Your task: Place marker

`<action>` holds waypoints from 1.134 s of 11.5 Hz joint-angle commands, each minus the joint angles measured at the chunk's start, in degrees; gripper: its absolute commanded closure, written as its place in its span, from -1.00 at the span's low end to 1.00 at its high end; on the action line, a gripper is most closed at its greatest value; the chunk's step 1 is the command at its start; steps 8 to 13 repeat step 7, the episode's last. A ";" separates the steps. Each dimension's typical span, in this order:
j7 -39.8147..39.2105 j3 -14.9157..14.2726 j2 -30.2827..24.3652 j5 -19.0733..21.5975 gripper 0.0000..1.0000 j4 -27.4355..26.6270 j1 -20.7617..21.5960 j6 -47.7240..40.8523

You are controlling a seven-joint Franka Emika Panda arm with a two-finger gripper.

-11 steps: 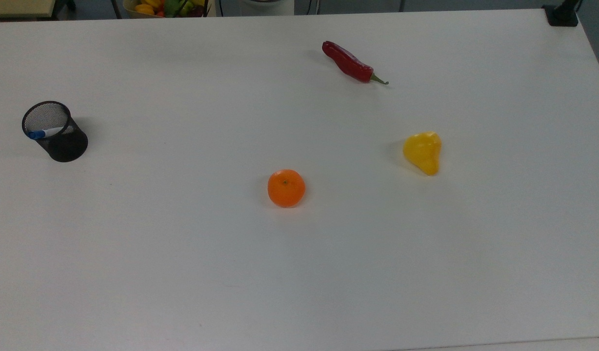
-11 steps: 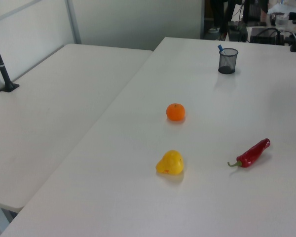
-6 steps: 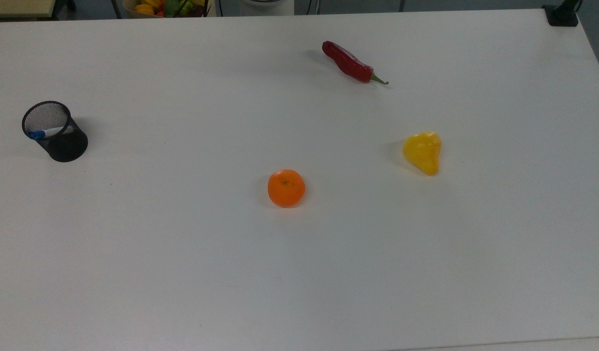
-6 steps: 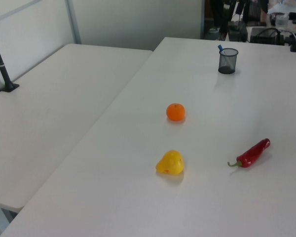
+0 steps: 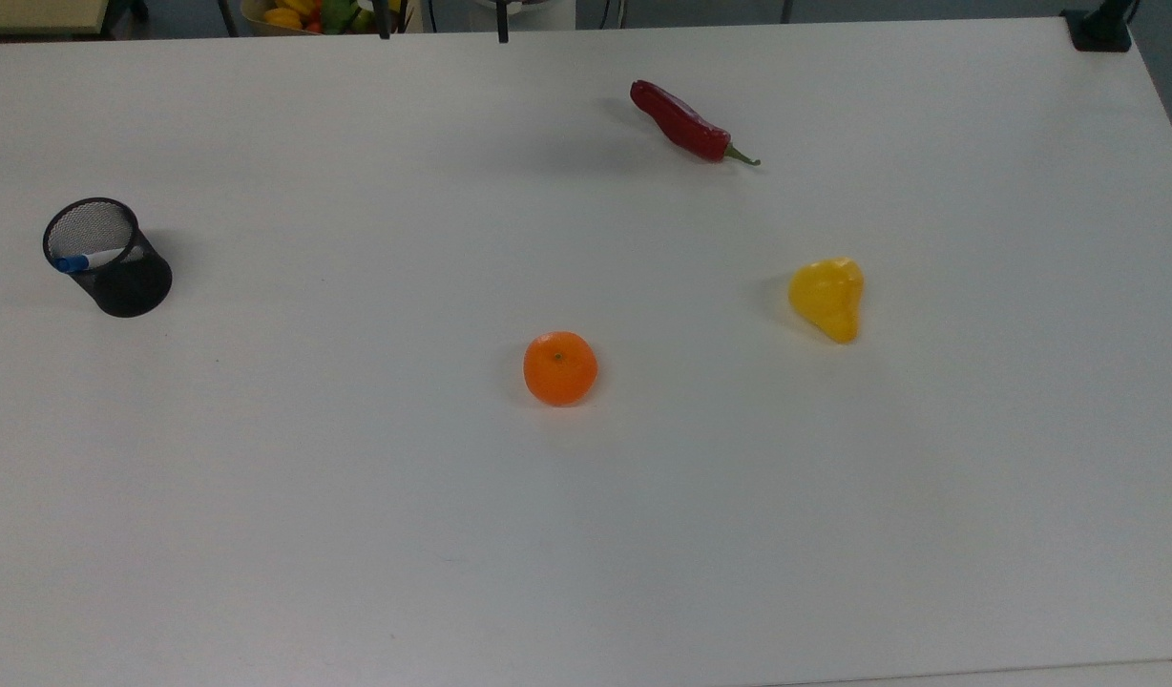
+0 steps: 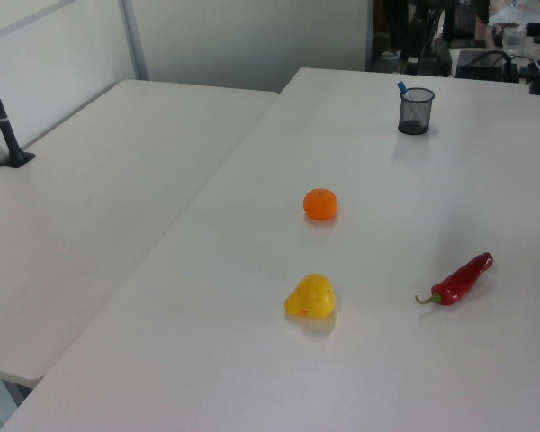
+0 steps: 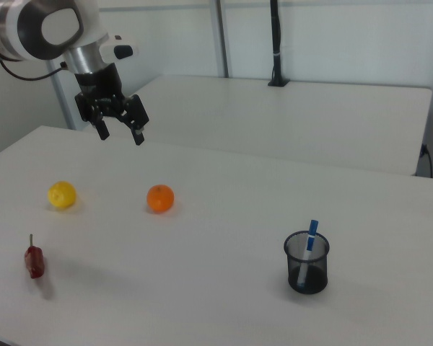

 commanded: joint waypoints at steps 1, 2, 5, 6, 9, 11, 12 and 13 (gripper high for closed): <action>-4.58 -3.56 -0.44 -0.56 -1.00 -2.02 2.09 2.37; -4.49 -3.92 -0.52 0.23 -1.00 -2.02 2.18 2.37; -3.88 -3.92 -0.61 0.68 -1.00 -1.85 2.18 2.29; -3.70 -3.92 -0.61 1.20 -1.00 -1.85 2.18 2.20; -3.61 -3.92 -0.61 1.64 -1.00 -1.85 2.27 2.20; -3.61 -3.92 -0.61 1.64 -1.00 -1.85 2.27 2.20; -3.61 -3.92 -0.61 1.64 -1.00 -1.85 2.27 2.20; -3.61 -3.92 -0.61 1.64 -1.00 -1.85 2.27 2.20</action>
